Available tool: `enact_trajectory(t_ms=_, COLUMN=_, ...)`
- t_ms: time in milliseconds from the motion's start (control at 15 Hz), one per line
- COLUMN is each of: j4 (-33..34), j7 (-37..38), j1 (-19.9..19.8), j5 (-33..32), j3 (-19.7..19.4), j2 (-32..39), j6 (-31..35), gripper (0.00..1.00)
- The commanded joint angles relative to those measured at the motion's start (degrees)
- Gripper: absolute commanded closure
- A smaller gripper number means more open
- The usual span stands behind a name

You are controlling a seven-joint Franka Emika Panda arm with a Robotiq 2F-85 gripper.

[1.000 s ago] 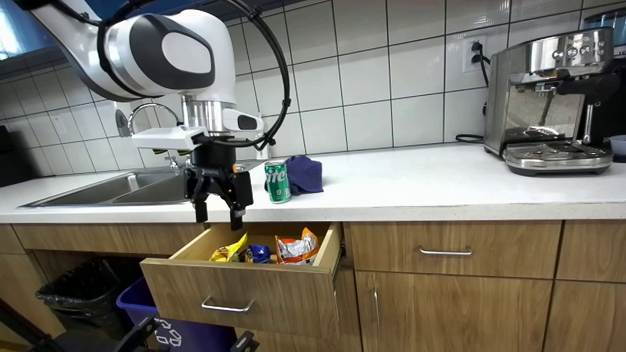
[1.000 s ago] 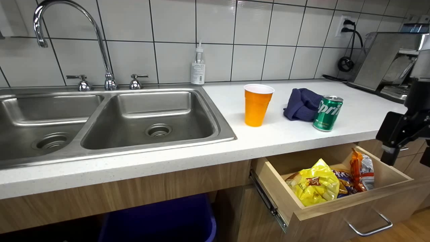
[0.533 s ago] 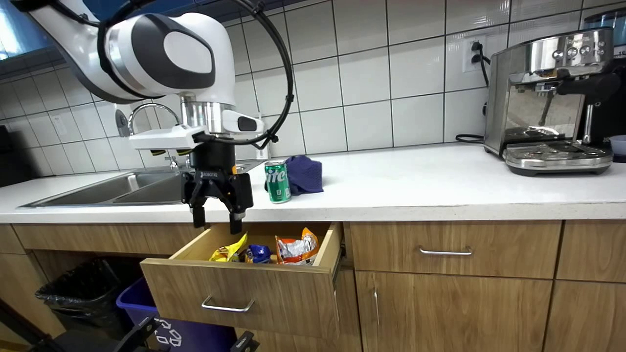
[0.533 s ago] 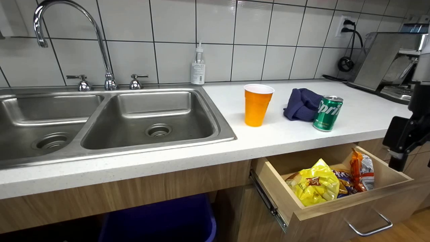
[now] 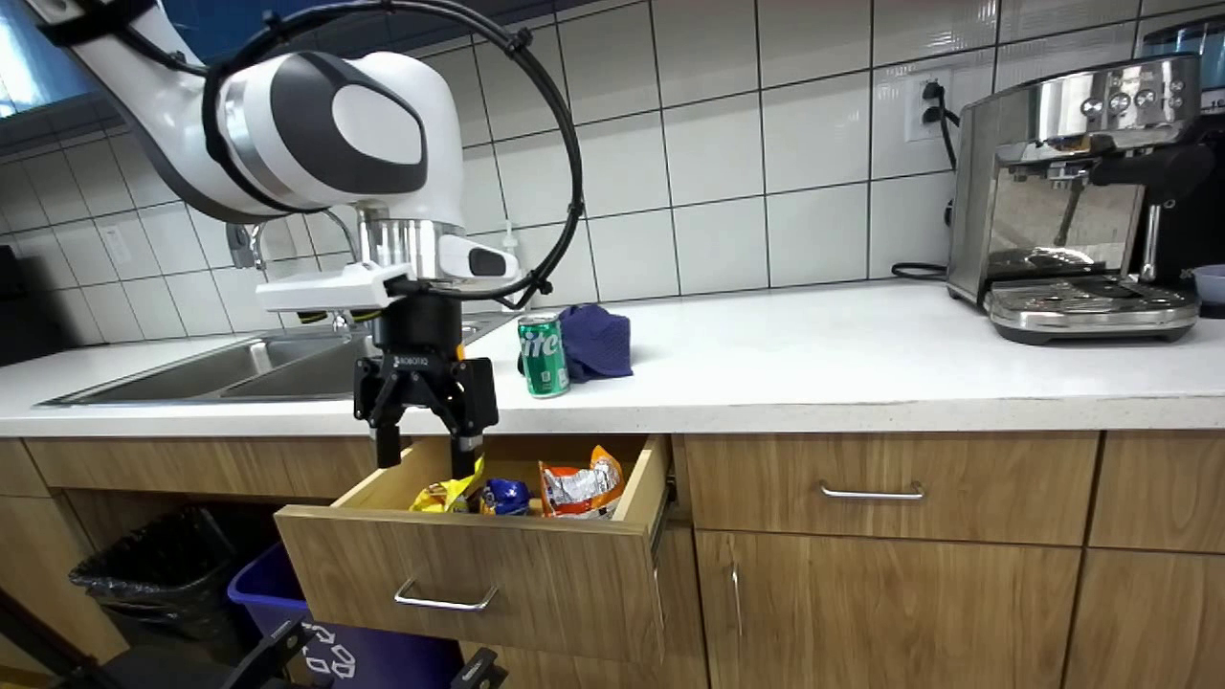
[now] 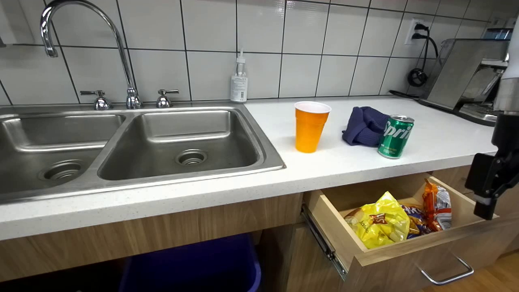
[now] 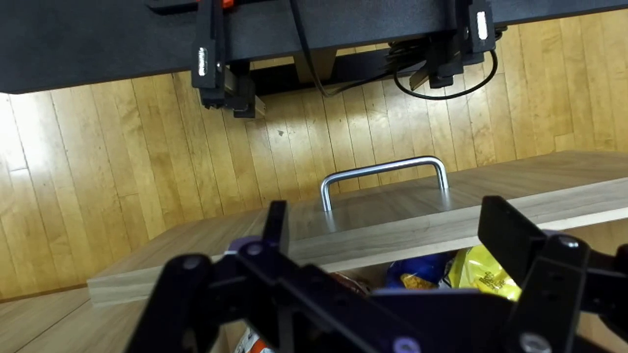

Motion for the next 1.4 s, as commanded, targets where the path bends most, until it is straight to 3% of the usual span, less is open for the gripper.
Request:
enact_trajectory(t_ms=0, j4=0.10, j7=-1.53, j1=-0.21, j5=-0.62, j3=-0.58, j2=3.00, j6=1.37, gripper=0.00)
enact_trajectory(t_ms=1333, j4=0.11, j7=-3.62, j1=-0.07, j5=-2.36, j3=-0.50, j2=18.34, j6=14.22, gripper=0.00)
